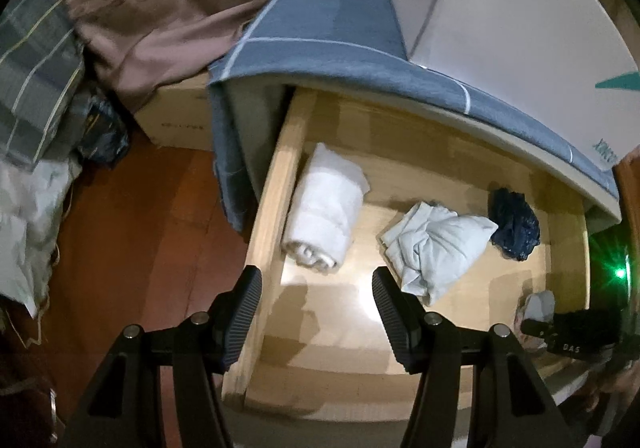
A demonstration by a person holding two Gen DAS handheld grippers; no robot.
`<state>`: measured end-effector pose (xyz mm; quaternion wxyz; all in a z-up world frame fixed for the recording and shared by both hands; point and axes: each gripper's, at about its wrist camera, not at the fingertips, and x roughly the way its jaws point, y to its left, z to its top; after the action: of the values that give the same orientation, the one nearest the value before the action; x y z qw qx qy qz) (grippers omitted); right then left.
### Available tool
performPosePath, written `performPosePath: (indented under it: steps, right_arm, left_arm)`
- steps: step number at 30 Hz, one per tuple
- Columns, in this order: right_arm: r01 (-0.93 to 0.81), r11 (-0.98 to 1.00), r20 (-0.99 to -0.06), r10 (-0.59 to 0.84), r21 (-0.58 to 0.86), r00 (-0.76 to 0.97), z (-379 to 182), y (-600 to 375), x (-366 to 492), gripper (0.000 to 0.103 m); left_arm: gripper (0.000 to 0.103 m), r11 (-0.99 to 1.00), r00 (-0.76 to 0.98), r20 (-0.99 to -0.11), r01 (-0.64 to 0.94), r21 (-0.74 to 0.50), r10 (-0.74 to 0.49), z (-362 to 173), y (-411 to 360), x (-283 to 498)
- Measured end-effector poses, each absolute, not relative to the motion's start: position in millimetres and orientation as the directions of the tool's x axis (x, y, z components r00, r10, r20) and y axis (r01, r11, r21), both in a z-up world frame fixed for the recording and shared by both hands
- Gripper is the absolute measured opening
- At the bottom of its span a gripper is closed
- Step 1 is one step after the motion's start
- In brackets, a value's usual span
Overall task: Take underwear out of drawer
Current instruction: 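Move the left tool into the drawer and grasp the white rolled underwear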
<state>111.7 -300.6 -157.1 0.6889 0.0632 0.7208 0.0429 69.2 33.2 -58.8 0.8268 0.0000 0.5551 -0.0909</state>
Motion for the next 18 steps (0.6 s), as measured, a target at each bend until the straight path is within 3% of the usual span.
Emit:
performPosePath:
  steps: [18]
  right_arm:
    - [0.034, 0.988, -0.987, 0.153, 0.151, -0.042, -153.9, -304.2, 104.8, 0.034]
  left_arm:
    - [0.059, 0.968, 0.296, -0.950, 0.249, -0.027, -0.102, -89.7, -13.0, 128.9]
